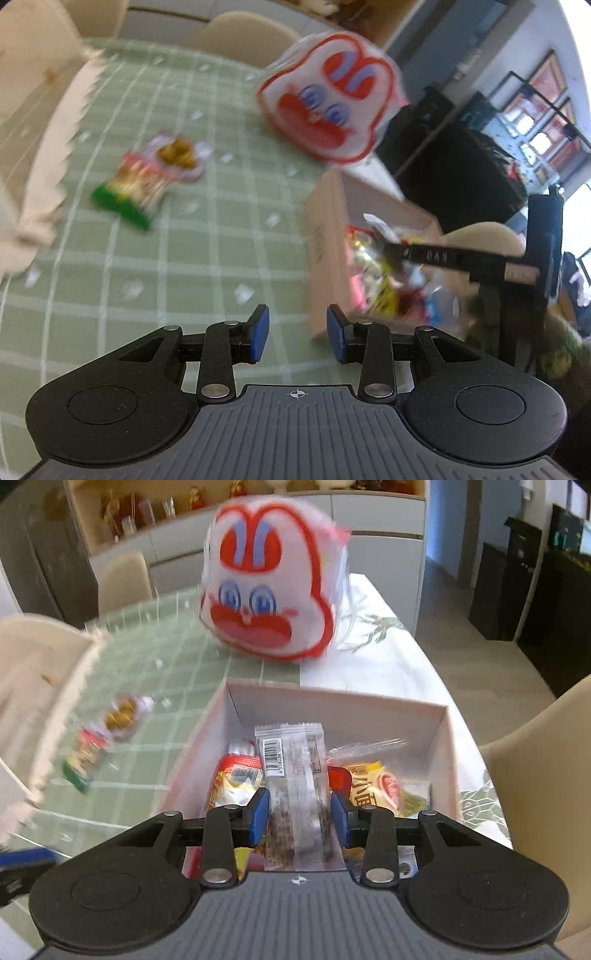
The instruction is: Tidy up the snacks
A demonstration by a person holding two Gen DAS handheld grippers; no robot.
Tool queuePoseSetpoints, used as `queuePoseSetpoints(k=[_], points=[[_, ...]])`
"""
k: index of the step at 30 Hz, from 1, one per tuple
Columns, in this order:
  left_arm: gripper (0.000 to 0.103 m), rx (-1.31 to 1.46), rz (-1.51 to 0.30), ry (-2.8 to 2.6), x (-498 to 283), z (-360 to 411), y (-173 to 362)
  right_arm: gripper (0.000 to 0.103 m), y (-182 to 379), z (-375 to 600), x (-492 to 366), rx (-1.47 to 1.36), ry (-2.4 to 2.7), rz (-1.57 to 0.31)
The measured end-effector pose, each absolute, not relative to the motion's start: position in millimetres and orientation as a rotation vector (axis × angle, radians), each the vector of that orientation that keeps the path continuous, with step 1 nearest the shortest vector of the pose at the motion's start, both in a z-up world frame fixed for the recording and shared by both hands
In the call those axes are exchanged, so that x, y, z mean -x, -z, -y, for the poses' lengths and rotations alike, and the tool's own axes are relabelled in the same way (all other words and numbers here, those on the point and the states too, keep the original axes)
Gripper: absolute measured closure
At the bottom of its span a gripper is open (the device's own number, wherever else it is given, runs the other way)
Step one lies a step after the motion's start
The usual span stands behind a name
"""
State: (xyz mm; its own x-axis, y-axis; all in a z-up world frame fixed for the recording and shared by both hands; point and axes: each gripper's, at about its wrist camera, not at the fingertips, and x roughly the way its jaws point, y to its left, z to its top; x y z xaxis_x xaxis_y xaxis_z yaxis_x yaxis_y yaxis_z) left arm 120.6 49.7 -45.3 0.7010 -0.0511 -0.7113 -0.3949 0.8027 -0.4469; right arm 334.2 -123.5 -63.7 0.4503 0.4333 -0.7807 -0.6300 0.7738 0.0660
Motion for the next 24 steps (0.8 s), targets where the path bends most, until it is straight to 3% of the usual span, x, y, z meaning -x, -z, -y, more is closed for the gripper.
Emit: queuePoseSetpoints(k=[5, 8, 12, 18, 24], points=[[0.065, 0.612, -0.802, -0.27, -91.6, -68.9, 57.5, 0.059, 54.6, 117.8, -323.8, 0.315, -0.713, -0.855], [0.065, 0.62, -0.788, -0.323, -81.7, -88.1, 60.5, 0.043, 30.4, 113.7, -308.9, 0.422, -0.698, -0.733], [0.065, 0.649, -0.772, -0.355, -77.2, -111.3, 65.5, 0.039, -2.3, 84.6, -295.0, 0.495, -0.712, -0.629], [0.065, 0.678, -0.78, -0.367, -67.1, -132.6, 72.0, 0.037, -12.4, 16.0, -287.8, 0.374, -0.842, -0.767], [0.065, 0.674, -0.798, -0.369, -43.9, -143.8, 65.8, 0.037, 31.5, -67.9, -294.6, 0.283, -0.868, -0.925]])
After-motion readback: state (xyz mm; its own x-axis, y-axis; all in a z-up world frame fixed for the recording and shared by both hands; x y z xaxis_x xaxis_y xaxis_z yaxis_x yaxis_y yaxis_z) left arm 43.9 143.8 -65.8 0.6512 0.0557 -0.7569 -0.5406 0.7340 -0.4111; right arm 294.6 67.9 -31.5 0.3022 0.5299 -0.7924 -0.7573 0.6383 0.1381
